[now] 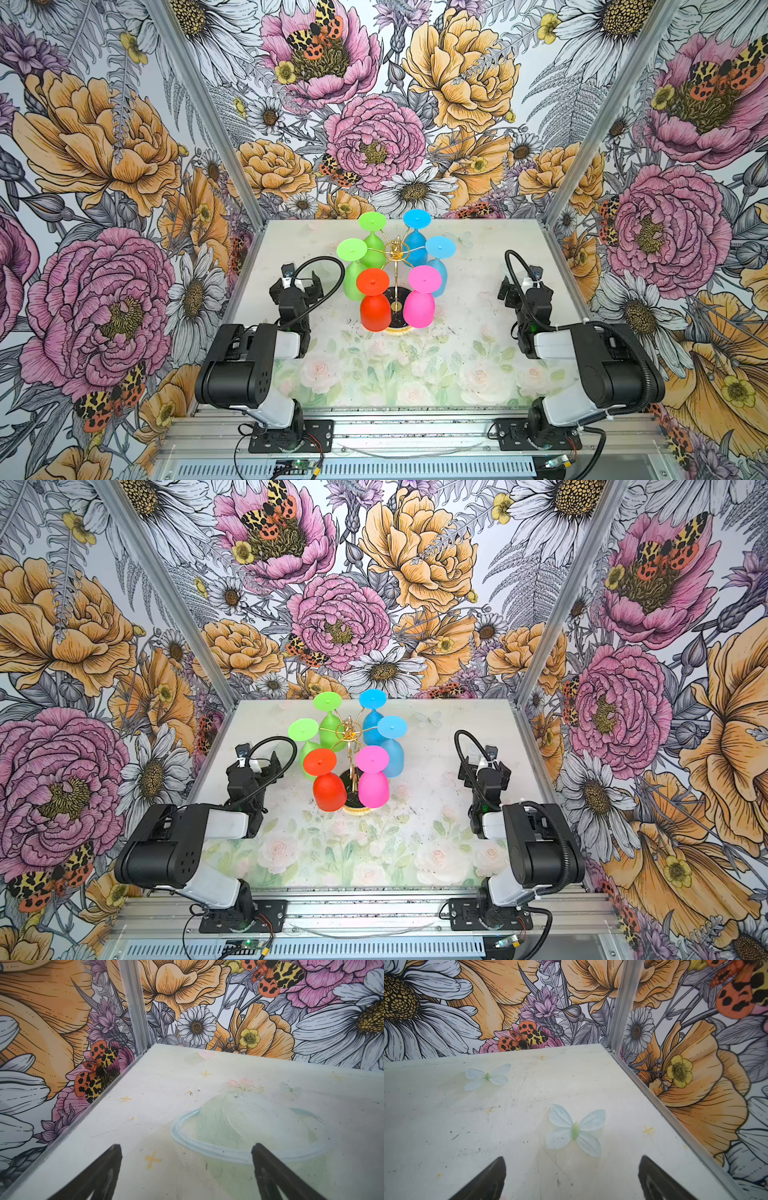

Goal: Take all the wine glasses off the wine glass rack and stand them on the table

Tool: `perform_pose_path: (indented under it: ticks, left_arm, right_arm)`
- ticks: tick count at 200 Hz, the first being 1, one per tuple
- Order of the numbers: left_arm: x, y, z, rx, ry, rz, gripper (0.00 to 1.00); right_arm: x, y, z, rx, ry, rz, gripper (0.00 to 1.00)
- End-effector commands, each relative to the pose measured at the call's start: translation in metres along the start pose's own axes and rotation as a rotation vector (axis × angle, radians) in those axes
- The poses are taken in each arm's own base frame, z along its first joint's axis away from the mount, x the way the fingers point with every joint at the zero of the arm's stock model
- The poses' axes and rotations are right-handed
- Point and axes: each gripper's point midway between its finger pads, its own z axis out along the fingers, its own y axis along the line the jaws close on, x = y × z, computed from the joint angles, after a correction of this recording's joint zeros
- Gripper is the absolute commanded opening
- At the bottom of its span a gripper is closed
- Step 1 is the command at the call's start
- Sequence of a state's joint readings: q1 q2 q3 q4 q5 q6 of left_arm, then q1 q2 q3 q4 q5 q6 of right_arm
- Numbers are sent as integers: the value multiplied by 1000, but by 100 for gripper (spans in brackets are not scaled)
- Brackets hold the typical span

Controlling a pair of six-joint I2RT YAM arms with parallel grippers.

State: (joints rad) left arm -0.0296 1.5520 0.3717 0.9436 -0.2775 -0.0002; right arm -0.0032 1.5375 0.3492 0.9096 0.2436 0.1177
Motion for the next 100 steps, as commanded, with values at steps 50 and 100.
perform_pose_path:
  ticks: [50,100]
  left_arm:
    - [-3,2,-1,10,-18,-21,99]
    - [-3,2,0,11,-16,-23,99]
  right_arm:
    - [-11,-1,2,14,-31,8,100]
    - [-11,-1,2,13,-31,10,99]
